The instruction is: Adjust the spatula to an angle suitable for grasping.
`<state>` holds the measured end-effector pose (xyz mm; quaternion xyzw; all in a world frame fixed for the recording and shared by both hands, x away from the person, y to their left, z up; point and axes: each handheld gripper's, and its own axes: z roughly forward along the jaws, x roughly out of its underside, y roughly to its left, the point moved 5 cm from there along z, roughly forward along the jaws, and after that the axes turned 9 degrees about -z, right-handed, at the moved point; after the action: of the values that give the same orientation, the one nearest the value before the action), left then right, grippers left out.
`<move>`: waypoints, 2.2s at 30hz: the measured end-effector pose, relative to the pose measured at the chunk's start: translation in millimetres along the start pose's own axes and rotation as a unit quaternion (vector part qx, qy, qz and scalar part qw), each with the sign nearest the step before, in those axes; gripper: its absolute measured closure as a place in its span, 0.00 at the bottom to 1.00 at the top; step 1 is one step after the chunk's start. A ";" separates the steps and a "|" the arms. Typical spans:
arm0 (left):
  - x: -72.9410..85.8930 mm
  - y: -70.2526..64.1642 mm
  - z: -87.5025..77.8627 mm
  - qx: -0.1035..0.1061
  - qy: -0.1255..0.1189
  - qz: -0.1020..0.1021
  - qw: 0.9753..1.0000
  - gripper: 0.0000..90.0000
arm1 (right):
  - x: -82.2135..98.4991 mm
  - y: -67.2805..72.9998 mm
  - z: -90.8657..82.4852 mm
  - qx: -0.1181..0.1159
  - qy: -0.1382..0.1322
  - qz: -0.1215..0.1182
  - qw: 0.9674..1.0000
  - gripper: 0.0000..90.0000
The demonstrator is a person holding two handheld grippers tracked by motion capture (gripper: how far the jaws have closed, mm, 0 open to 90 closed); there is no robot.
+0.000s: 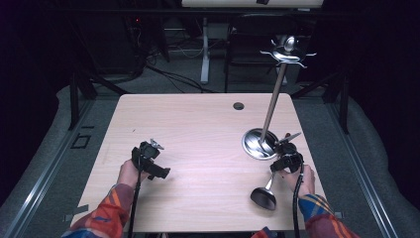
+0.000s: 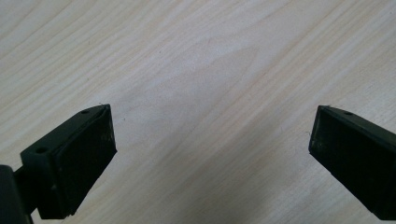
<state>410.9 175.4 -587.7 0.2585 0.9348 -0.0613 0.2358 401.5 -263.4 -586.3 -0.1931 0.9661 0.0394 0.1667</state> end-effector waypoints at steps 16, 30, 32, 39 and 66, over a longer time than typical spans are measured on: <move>0.4 -0.8 -0.1 0.003 0.001 0.001 1.000 0.01 | 2.8 -16.8 0.5 0.022 0.000 0.007 1.000 0.70; 1.8 -1.4 0.7 0.001 0.009 0.007 1.000 0.02 | 4.5 -24.8 -4.0 0.021 0.007 0.000 1.000 0.57; 2.1 -1.4 0.8 0.001 0.010 0.007 1.000 0.03 | 4.7 -26.4 -2.5 0.015 0.009 0.002 1.000 0.56; 1.9 -1.8 1.1 -0.002 0.009 0.009 1.000 0.03 | 5.0 -27.6 -0.9 0.015 0.012 0.002 1.000 0.70; 1.7 -2.4 0.9 0.000 0.010 0.010 1.000 0.03 | 1.7 -51.6 -4.8 0.003 0.003 0.047 0.999 0.55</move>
<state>408.8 173.8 -589.4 0.2686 0.9344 -0.0562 0.2270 418.4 -312.3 -582.9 -0.1469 0.9747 0.0442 0.1624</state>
